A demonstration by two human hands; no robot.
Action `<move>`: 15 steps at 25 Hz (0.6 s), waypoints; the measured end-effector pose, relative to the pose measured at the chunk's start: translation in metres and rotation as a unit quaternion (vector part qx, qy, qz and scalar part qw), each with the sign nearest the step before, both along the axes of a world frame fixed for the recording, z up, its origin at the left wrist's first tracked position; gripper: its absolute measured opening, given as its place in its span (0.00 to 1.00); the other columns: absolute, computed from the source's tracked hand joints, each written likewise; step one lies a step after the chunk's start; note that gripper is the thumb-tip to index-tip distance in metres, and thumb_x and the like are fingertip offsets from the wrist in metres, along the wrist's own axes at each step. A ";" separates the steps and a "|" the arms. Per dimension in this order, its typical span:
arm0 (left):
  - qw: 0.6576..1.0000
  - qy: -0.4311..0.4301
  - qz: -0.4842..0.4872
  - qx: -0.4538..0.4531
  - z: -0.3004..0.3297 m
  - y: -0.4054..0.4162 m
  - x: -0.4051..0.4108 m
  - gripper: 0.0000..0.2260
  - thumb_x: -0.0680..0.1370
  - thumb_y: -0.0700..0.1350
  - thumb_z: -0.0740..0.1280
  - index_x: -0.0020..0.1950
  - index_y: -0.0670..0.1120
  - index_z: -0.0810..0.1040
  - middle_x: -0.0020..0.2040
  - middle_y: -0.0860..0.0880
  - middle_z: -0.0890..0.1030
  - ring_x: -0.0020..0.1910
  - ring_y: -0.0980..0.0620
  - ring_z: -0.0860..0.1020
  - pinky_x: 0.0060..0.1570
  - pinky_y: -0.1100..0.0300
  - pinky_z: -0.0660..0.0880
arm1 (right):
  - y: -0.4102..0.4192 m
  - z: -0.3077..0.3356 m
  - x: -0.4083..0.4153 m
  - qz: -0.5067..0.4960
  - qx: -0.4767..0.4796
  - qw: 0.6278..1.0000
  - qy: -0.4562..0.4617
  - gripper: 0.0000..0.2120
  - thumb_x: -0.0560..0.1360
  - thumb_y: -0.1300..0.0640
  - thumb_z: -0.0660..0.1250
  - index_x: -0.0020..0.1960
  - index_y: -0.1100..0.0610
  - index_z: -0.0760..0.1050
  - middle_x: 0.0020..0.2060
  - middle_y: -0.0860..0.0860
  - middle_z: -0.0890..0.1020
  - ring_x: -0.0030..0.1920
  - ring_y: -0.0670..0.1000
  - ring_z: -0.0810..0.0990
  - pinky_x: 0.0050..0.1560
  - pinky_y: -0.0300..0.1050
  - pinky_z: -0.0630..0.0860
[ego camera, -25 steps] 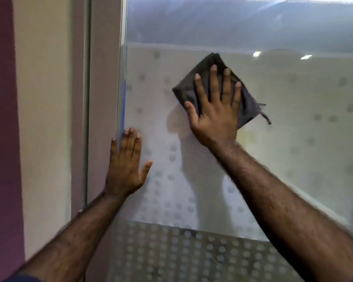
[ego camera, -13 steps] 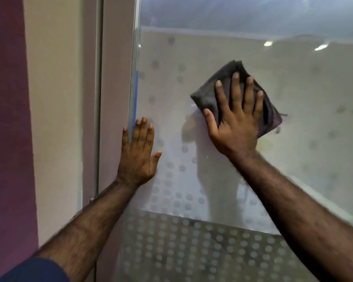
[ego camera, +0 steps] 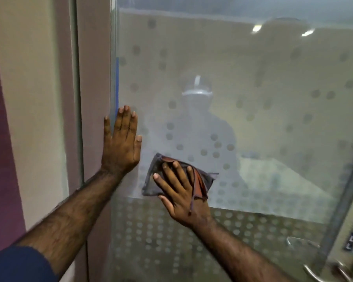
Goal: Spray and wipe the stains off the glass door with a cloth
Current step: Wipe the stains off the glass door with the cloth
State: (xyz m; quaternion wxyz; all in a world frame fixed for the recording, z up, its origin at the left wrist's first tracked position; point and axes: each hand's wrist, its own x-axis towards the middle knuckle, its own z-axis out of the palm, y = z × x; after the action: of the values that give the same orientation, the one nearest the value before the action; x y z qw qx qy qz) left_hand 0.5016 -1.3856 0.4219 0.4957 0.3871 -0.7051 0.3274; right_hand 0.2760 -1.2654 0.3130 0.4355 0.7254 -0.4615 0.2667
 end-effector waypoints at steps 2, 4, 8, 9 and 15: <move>1.000 0.000 0.004 -0.008 0.000 0.001 0.000 0.30 0.87 0.50 0.52 0.86 0.40 0.50 0.87 0.39 0.51 0.87 0.40 0.49 0.84 0.32 0.46 | 0.016 -0.036 -0.024 -0.031 0.017 0.999 0.010 0.30 0.87 0.42 0.64 0.86 0.47 0.62 0.87 0.52 0.61 0.89 0.58 0.54 0.82 0.70 0.61; 1.000 -0.001 0.001 -0.011 0.000 0.002 -0.001 0.30 0.87 0.49 0.52 0.86 0.39 0.50 0.87 0.38 0.51 0.87 0.39 0.50 0.83 0.31 0.47 | 0.034 -0.051 -0.056 -0.061 -0.005 0.998 -0.023 0.32 0.84 0.41 0.68 0.85 0.46 0.65 0.86 0.52 0.63 0.89 0.58 0.54 0.82 0.69 0.61; 1.000 0.005 -0.005 -0.015 -0.003 0.013 -0.012 0.30 0.87 0.49 0.54 0.86 0.37 0.51 0.86 0.36 0.52 0.87 0.37 0.51 0.83 0.31 0.45 | 0.063 -0.039 -0.117 -0.187 -0.090 0.968 -0.144 0.35 0.82 0.38 0.68 0.85 0.49 0.65 0.87 0.57 0.60 0.88 0.63 0.53 0.82 0.73 0.59; 1.000 -0.010 -0.013 -0.022 -0.006 0.018 -0.019 0.31 0.87 0.49 0.56 0.86 0.37 0.52 0.86 0.35 0.53 0.87 0.37 0.52 0.83 0.31 0.44 | 0.067 -0.032 -0.125 -0.212 -0.101 0.956 -0.175 0.37 0.83 0.35 0.65 0.86 0.50 0.63 0.87 0.59 0.58 0.88 0.65 0.53 0.83 0.74 0.58; 0.982 -0.078 -0.170 -0.024 -0.029 0.073 -0.093 0.29 0.87 0.51 0.57 0.84 0.36 0.60 0.85 0.35 0.59 0.85 0.36 0.58 0.82 0.30 0.52 | 0.073 -0.017 -0.123 -0.238 -0.097 0.936 -0.241 0.46 0.79 0.26 0.64 0.87 0.53 0.59 0.87 0.63 0.58 0.87 0.68 0.54 0.86 0.70 0.49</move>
State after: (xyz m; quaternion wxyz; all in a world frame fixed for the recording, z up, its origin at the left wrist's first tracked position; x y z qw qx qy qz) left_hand 0.4081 -1.3123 0.3931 0.4965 0.2227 -0.7895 0.2839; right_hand 0.1530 -1.1923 0.2962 0.4305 0.4627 -0.6832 0.3658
